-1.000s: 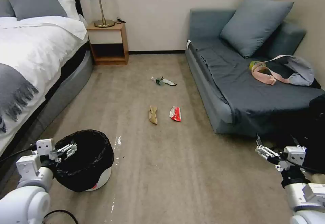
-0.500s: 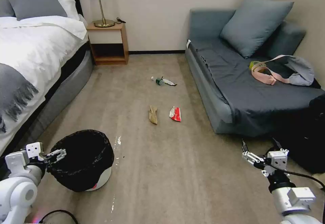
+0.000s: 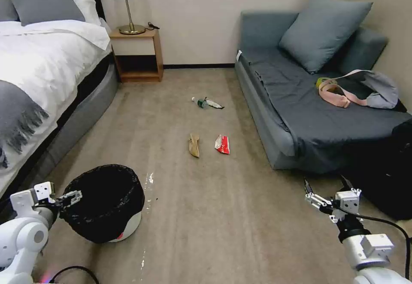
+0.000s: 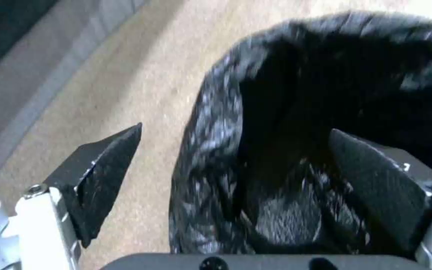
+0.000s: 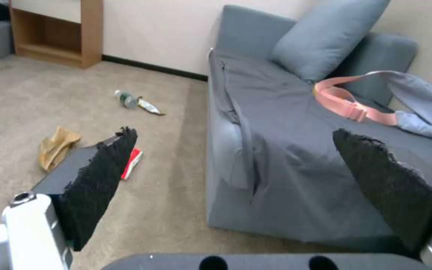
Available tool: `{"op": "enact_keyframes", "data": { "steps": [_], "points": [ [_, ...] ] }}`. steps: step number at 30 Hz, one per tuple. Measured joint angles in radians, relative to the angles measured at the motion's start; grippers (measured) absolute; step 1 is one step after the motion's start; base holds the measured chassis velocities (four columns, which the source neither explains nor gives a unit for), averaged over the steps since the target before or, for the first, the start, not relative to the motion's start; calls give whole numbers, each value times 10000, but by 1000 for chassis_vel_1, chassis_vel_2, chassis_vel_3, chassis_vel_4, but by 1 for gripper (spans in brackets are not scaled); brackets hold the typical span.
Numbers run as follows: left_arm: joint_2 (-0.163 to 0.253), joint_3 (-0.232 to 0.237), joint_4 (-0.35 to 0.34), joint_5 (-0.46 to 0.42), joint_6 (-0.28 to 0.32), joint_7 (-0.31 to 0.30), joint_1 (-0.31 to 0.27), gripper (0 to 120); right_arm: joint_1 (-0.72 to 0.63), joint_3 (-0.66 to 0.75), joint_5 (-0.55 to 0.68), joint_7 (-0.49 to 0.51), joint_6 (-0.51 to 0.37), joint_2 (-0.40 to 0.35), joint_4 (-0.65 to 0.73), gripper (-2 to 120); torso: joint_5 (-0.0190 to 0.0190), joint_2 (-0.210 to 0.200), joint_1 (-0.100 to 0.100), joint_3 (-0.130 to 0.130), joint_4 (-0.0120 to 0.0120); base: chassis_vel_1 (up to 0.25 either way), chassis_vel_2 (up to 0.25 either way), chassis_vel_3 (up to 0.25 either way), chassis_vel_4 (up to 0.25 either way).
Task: Pick up the trash bin, then pick up the garbage on the floor and place it into the trash bin.
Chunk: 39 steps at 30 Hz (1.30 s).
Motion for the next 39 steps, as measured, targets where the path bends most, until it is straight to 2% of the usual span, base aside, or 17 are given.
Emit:
{"op": "enact_keyframes", "data": {
  "steps": [5,6,11,12,13,17,19,20,21,27,29,30,33,35,39],
  "points": [
    [0,40,116,1,-3,7,6,100,12,-30,1,1,-21,14,34,100,0,0,0,0,0,0,0,0,0],
    [-77,191,537,1,-14,4,-120,100,46,-180,-25,22,-63,187,84,100,0,0,0,0,1,0,0,0,0],
    [-123,407,1038,-21,-23,6,-375,95,-15,-278,-135,37,-40,284,35,100,0,0,0,0,-1,0,0,0,0],
    [-125,469,1236,-29,-26,20,-450,88,-23,-267,-136,49,-27,294,26,100,0,0,0,0,0,0,0,0,0],
    [-125,469,1236,-29,-26,20,-450,88,-23,-267,-136,49,-27,294,26,100,0,0,0,0,0,0,0,0,0],
    [-135,531,1485,-59,-35,102,-539,72,-31,-172,-128,83,5,280,-22,100,1,0,-1,0,0,0,0,0,0],
    [-140,535,1528,-59,-43,132,-552,68,-31,-163,-124,95,17,280,-41,100,3,1,0,0,0,0,0,0,0],
    [-159,536,1581,-56,-66,174,-559,59,-32,-160,-121,123,41,282,-71,100,6,1,0,-1,0,0,0,0,0],
    [-159,536,1581,-56,-66,174,-559,59,-32,-160,-121,123,41,282,-71,100,6,1,0,-1,0,0,0,0,0],
    [-203,499,1627,-44,-98,293,-523,35,-29,-190,-120,171,50,325,-41,100,6,1,0,-1,1,0,0,0,0],
    [-214,492,1621,-41,-98,310,-515,32,-25,-191,-121,181,50,326,-34,100,6,1,0,-1,1,0,0,0,0],
    [-233,485,1597,-31,-99,354,-498,24,-22,-191,-121,193,49,326,-18,100,6,1,0,-1,3,0,0,0,0],
    [-253,480,1570,-20,-99,420,-476,18,-23,-190,-121,209,38,327,19,100,6,2,0,-1,4,0,0,0,0],
    [-283,474,1523,3,-101,612,-432,8,-33,-191,-119,229,14,330,70,100,3,2,0,-1,3,0,0,0,0],
    [-325,452,1383,-7,-147,737,-334,5,4,-265,-28,399,-293,293,238,100,2,3,0,-1,1,0,0,0,0]
  ]
}}
